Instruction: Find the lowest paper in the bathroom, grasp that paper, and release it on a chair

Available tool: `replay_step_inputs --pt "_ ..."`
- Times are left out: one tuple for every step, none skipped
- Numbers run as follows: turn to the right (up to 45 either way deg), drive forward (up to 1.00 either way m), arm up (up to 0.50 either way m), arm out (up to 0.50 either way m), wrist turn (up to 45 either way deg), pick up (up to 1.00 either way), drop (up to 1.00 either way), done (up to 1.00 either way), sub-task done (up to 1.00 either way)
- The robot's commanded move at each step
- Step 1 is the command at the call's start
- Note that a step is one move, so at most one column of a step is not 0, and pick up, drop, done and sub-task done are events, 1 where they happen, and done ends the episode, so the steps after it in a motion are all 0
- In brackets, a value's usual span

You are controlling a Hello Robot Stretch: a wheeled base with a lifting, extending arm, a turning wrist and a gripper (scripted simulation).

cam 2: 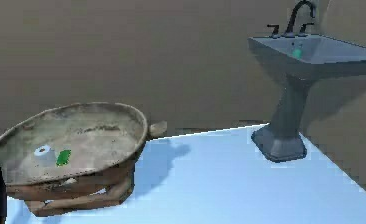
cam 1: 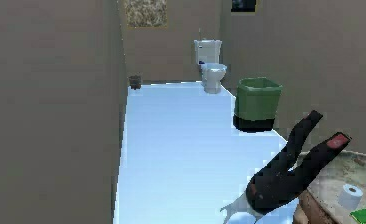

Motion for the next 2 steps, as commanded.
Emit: replay_step_inputs --pt "0.0 1.0 0.0 0.0 0.0 0.0 0.0 0.0 0.0" --pt "0.0 1.0 0.0 0.0 0.0 0.0 0.0 0.0 0.0"
